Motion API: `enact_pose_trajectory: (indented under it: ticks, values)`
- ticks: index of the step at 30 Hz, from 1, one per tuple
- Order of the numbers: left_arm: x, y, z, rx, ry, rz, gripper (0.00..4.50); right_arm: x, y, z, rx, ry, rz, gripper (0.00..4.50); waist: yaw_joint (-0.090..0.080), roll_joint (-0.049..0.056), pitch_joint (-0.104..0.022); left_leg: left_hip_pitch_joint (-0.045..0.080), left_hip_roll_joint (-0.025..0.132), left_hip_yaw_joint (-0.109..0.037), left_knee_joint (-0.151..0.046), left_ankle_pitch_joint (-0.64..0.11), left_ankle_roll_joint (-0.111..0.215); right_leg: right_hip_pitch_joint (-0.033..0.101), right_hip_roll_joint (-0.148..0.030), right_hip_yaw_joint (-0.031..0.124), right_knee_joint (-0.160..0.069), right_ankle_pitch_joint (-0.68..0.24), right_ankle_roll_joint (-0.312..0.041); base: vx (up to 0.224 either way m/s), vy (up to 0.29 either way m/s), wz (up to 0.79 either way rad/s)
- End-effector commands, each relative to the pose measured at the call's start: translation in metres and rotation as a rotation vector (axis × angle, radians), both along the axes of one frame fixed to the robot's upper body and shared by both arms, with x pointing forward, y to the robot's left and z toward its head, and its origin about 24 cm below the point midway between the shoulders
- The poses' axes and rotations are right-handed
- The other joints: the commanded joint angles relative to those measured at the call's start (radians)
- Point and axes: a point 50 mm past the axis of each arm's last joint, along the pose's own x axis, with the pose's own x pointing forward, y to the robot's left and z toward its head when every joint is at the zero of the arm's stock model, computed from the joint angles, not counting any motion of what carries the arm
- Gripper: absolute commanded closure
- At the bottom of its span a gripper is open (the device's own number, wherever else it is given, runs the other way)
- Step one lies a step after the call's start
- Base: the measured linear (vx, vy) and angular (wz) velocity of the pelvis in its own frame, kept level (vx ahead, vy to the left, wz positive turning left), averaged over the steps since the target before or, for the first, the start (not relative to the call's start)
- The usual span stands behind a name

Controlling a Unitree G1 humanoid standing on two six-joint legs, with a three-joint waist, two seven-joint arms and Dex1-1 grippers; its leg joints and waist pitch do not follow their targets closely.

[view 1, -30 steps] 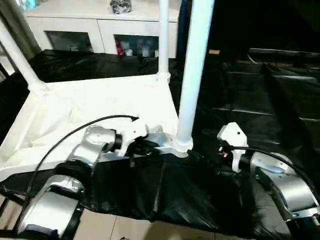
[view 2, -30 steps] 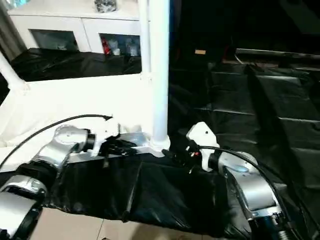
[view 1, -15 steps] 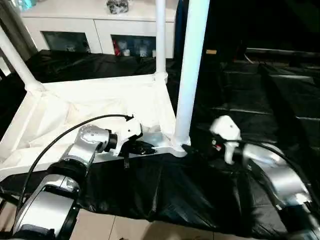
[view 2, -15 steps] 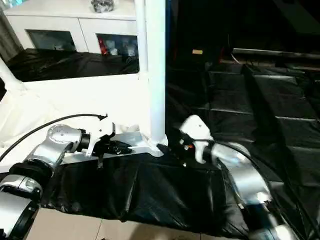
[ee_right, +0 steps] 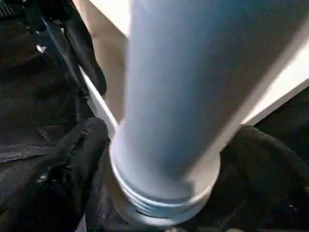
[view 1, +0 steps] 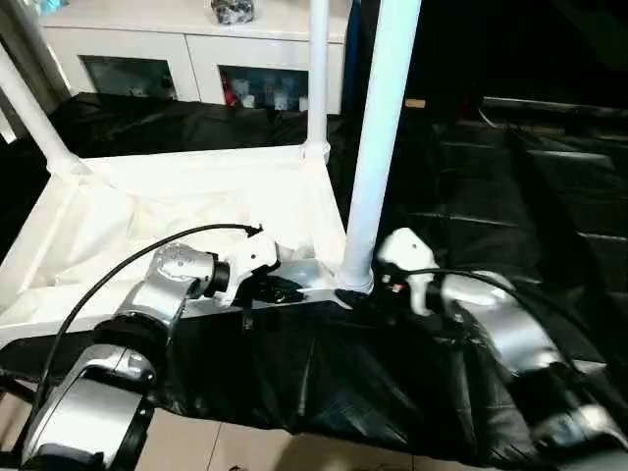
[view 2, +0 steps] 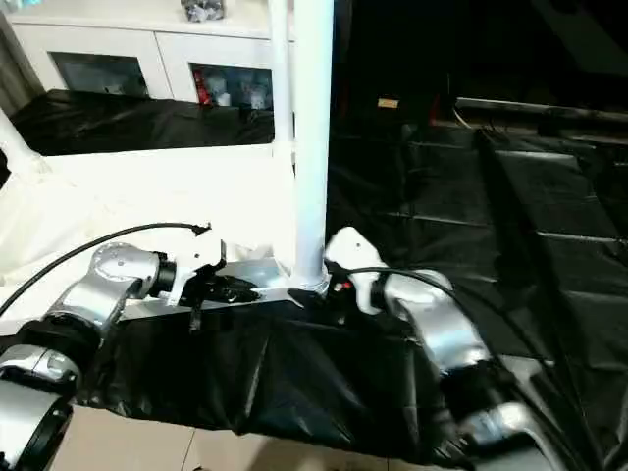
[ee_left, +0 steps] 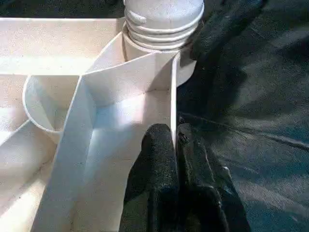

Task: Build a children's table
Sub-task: Rotate leg to tighten

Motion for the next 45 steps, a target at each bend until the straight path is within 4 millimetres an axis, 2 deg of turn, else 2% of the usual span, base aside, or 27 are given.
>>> enact_pose_trajectory:
  ticks: [1,2,6,10,14,17,22,24,25,28,29,32,33,35,36,37,40,41,42,43,45]
  values:
    - [-0.011,0.008,-0.018,0.009,0.094,0.018,4.50,0.003,0.002,0.002,0.014,-0.006,0.018,0.46,0.002,-0.020,-0.057,-0.004,0.051,-0.010,-0.078,-0.084,0.072,0.051,-0.083,0.040,-0.067,-0.146,-0.260,0.000,0.000,0.00]
    - [-0.011,0.008,-0.018,0.008,0.095,0.018,4.50,0.003,0.002,0.002,0.015,-0.003,0.020,0.55,0.002,-0.023,-0.056,-0.004,0.051,-0.009,-0.078,-0.088,0.072,0.051,-0.084,0.040,-0.068,-0.152,-0.260,0.000,0.000,0.00]
    - [-0.010,0.010,-0.016,0.005,0.097,0.017,4.50,0.005,0.003,0.000,0.029,0.008,0.023,0.86,0.002,-0.022,-0.056,-0.005,0.051,-0.010,-0.078,-0.091,0.067,0.051,-0.085,0.041,-0.068,-0.169,-0.256,0.000,0.000,0.00]
    - [-0.010,0.011,-0.014,0.002,0.105,0.006,4.50,0.008,0.004,-0.001,0.052,0.019,0.027,1.18,0.002,-0.020,-0.057,-0.004,0.052,-0.010,-0.078,-0.082,0.071,0.052,-0.085,0.040,-0.066,-0.145,-0.266,0.000,0.000,0.00]
    - [-0.011,0.012,-0.013,0.006,0.110,-0.005,4.50,0.008,0.004,-0.001,0.060,0.025,0.040,1.52,0.006,-0.022,-0.058,-0.004,0.053,-0.009,-0.078,-0.072,0.078,0.052,-0.084,0.039,-0.063,-0.122,-0.272,0.000,0.000,0.00]
    - [-0.011,0.011,-0.013,0.002,0.111,-0.006,4.50,0.010,0.006,-0.001,0.076,0.033,0.041,1.70,0.005,-0.024,-0.056,-0.005,0.053,-0.008,-0.079,-0.081,0.077,0.053,-0.085,0.039,-0.065,-0.142,-0.273,0.000,0.000,0.00]
    - [-0.011,0.011,-0.013,0.001,0.115,-0.004,4.50,0.010,0.006,-0.004,0.078,0.049,0.048,1.77,0.005,-0.023,-0.056,-0.005,0.053,-0.009,-0.079,-0.082,0.073,0.052,-0.085,0.039,-0.066,-0.151,-0.270,0.000,0.000,0.00]
    - [-0.010,0.009,-0.014,0.006,0.105,0.017,4.50,0.009,0.008,-0.006,0.103,0.065,0.030,1.78,0.004,-0.018,-0.056,-0.004,0.054,-0.009,-0.080,-0.086,0.071,0.051,-0.085,0.040,-0.066,-0.152,-0.270,0.000,0.000,0.00]
    - [-0.010,0.008,-0.015,0.011,0.098,0.028,4.50,0.009,0.008,-0.007,0.117,0.073,0.020,1.78,0.004,-0.020,-0.056,-0.004,0.053,-0.009,-0.080,-0.091,0.070,0.051,-0.084,0.039,-0.067,-0.156,-0.271,0.000,0.000,0.00]
    - [-0.002,-0.006,-0.019,0.016,0.061,0.127,4.50,0.011,0.013,-0.012,0.143,0.057,-0.094,1.78,0.002,-0.022,-0.053,-0.002,0.053,-0.010,-0.083,-0.106,0.057,0.047,-0.086,0.041,-0.073,-0.192,-0.264,0.000,0.000,0.00]
    - [0.000,-0.016,-0.019,0.002,0.051,0.152,4.50,0.012,0.015,-0.016,0.154,0.053,-0.168,1.78,0.000,-0.026,-0.052,0.000,0.053,-0.010,-0.085,-0.114,0.046,0.046,-0.085,0.041,-0.076,-0.219,-0.254,0.000,0.000,0.00]
    - [0.003,-0.052,-0.022,-0.023,0.022,0.197,4.50,0.015,0.029,-0.028,0.183,0.068,-0.398,1.78,-0.001,-0.025,-0.052,0.002,0.051,-0.010,-0.088,-0.127,0.026,0.043,-0.083,0.043,-0.081,-0.258,-0.235,0.000,0.000,0.00]
    - [0.003,-0.056,-0.022,-0.025,0.022,0.198,4.50,0.016,0.031,-0.030,0.185,0.072,-0.422,1.78,-0.001,-0.024,-0.052,0.003,0.050,-0.010,-0.089,-0.131,0.021,0.042,-0.082,0.043,-0.083,-0.262,-0.228,0.000,0.000,0.00]
    - [0.003,-0.078,-0.024,-0.038,0.007,0.220,4.50,0.017,0.048,-0.035,0.189,0.085,-0.522,1.78,-0.002,-0.022,-0.052,0.003,0.049,-0.011,-0.090,-0.141,0.019,0.040,-0.082,0.043,-0.085,-0.273,-0.223,0.000,0.000,0.00]
    - [0.002,-0.084,-0.024,-0.040,0.003,0.225,4.50,0.017,0.053,-0.036,0.192,0.087,-0.539,1.78,-0.005,-0.022,-0.053,0.003,0.048,-0.010,-0.090,-0.146,0.017,0.040,-0.082,0.044,-0.086,-0.275,-0.222,0.000,0.000,0.00]
    - [0.002,-0.092,-0.025,-0.038,-0.014,0.227,4.50,0.016,0.067,-0.034,0.217,0.086,-0.523,1.78,-0.003,-0.020,-0.052,0.002,0.047,-0.012,-0.092,-0.157,0.015,0.042,-0.082,0.043,-0.088,-0.291,-0.213,0.000,0.000,0.00]
    - [0.002,-0.096,-0.025,-0.031,-0.030,0.225,4.50,0.015,0.080,-0.028,0.227,0.051,-0.464,1.78,-0.004,-0.023,-0.052,0.003,0.045,-0.013,-0.095,-0.189,0.026,0.041,-0.080,0.043,-0.095,-0.317,-0.193,0.000,0.000,0.00]
    - [0.001,-0.095,-0.026,-0.024,-0.035,0.218,4.50,0.016,0.081,-0.024,0.227,0.015,-0.436,1.44,-0.004,-0.027,-0.053,0.004,0.047,-0.014,-0.097,-0.202,0.027,0.040,-0.080,0.043,-0.096,-0.329,-0.187,0.000,0.000,0.00]
    - [0.001,-0.093,-0.026,-0.018,-0.036,0.216,4.50,0.017,0.080,-0.020,0.228,-0.011,-0.422,1.44,-0.004,-0.029,-0.054,0.004,0.047,-0.014,-0.097,-0.203,0.028,0.041,-0.081,0.043,-0.095,-0.329,-0.185,0.000,0.000,0.00]
    - [0.001,-0.090,-0.026,-0.017,-0.039,0.211,4.50,0.018,0.075,-0.018,0.229,-0.036,-0.414,1.10,-0.003,-0.028,-0.056,0.003,0.047,-0.014,-0.097,-0.193,0.030,0.042,-0.081,0.044,-0.094,-0.318,-0.185,0.000,0.000,0.00]
    - [0.001,-0.082,-0.025,-0.022,-0.037,0.208,4.50,0.020,0.063,-0.014,0.217,-0.077,-0.383,1.06,-0.002,-0.028,-0.056,0.001,0.048,-0.014,-0.096,-0.188,0.038,0.042,-0.082,0.044,-0.094,-0.307,-0.187,0.000,0.000,0.00]
